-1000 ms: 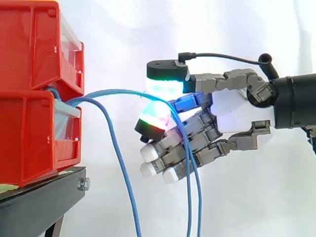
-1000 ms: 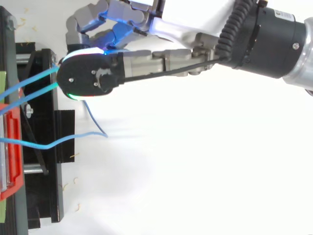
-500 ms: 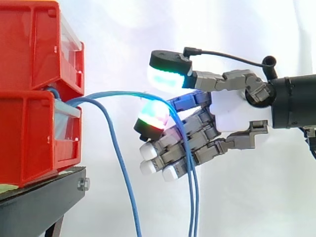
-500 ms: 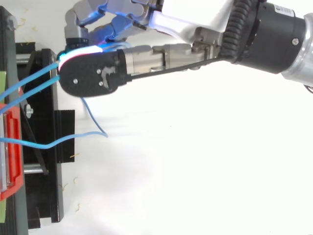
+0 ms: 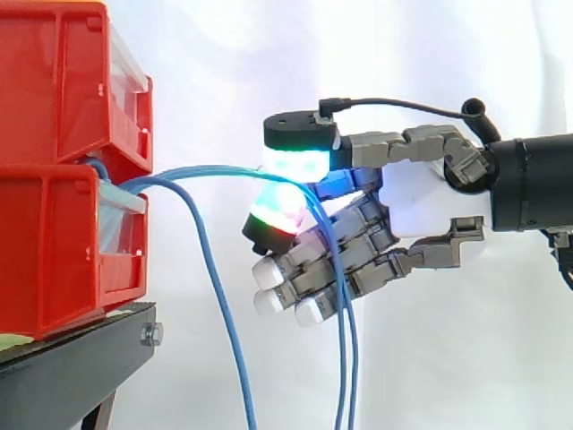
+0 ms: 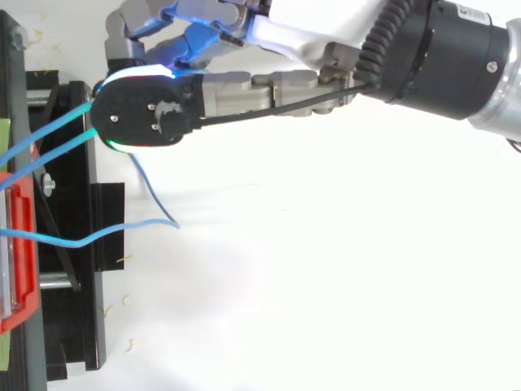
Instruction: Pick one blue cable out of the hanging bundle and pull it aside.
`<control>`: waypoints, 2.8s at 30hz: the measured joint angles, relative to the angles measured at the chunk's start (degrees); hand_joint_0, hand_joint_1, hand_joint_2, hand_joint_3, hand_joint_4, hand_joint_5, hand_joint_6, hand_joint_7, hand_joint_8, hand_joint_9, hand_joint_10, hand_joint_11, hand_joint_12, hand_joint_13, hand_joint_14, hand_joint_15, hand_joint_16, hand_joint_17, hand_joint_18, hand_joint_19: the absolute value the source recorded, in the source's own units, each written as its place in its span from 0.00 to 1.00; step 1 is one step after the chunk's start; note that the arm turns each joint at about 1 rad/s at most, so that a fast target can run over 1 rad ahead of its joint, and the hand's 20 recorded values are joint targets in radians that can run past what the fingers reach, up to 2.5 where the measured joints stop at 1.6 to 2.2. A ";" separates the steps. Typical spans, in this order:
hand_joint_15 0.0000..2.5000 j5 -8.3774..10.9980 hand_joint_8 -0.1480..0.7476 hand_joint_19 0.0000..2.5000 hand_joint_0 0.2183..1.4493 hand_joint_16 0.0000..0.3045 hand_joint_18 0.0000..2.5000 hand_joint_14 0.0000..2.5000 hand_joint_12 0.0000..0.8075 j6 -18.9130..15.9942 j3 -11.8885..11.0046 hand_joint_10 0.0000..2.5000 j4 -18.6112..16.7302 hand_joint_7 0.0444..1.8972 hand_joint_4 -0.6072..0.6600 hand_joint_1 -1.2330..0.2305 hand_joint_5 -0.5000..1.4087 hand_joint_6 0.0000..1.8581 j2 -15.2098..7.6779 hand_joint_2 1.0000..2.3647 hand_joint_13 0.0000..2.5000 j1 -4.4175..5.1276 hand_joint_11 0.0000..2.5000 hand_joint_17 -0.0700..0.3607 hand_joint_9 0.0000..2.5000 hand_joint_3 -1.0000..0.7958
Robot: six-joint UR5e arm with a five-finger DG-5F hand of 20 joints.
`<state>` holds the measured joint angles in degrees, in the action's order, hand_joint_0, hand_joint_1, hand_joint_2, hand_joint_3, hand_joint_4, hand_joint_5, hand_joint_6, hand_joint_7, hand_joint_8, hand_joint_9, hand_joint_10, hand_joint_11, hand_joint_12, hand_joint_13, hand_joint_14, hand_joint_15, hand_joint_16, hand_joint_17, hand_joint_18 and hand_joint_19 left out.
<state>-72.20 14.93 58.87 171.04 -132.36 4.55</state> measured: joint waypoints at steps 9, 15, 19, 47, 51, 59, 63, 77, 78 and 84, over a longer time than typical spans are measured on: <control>0.12 -0.56 0.48 0.16 0.38 0.18 0.20 0.00 0.51 0.42 -0.61 0.01 0.45 0.60 0.62 0.23 0.16 0.40 0.05 0.01 0.20 -0.66 0.23 0.45 0.24 0.44; 0.11 -1.11 0.48 0.14 0.42 0.18 0.21 0.00 0.51 1.58 -2.19 0.00 2.42 0.59 0.63 0.19 0.15 0.43 0.05 0.00 0.19 -1.03 0.23 0.45 0.23 0.31; 0.12 -1.17 0.49 0.16 0.30 0.18 0.21 0.00 0.51 1.94 -2.84 0.01 3.51 0.58 0.65 0.22 0.16 0.44 0.06 0.00 0.19 -1.10 0.23 0.45 0.24 0.28; 0.13 -1.19 0.50 0.15 0.35 0.18 0.22 0.00 0.51 2.09 -3.10 0.01 4.17 0.60 0.65 0.18 0.15 0.47 0.13 0.00 0.22 -1.15 0.25 0.45 0.27 0.28; 0.14 -1.19 0.53 0.17 0.20 0.20 0.22 0.00 0.54 2.28 -3.08 0.01 4.28 0.60 0.67 0.25 0.17 0.47 0.11 0.00 0.22 -1.26 0.25 0.48 0.27 0.28; 0.14 -1.15 0.53 0.21 0.27 0.18 0.18 0.01 0.52 3.16 -3.01 0.01 4.41 0.64 0.66 0.47 0.18 0.45 0.09 0.00 0.21 -1.37 0.24 0.45 0.29 0.32; 0.14 -1.13 0.55 0.20 0.28 0.20 0.20 0.00 0.55 3.66 -2.59 0.00 4.42 0.63 0.67 0.37 0.17 0.46 0.06 0.01 0.22 -1.38 0.24 0.48 0.29 0.46; 0.13 -0.99 0.50 0.18 0.33 0.18 0.19 0.00 0.50 2.25 0.16 0.01 2.86 0.61 0.65 0.28 0.16 0.47 0.01 0.01 0.21 -1.11 0.25 0.45 0.26 0.34; 0.14 -0.98 0.50 0.18 0.32 0.18 0.19 0.00 0.50 2.09 0.17 0.01 2.89 0.61 0.66 0.29 0.16 0.47 0.01 0.00 0.21 -1.15 0.25 0.45 0.26 0.30; 0.14 -1.02 0.54 0.19 0.20 0.20 0.20 0.00 0.55 0.97 0.19 0.01 2.83 0.61 0.68 0.40 0.17 0.47 -0.05 0.00 0.21 -1.35 0.25 0.49 0.27 0.28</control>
<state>-73.22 15.91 59.06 173.86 -132.40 3.20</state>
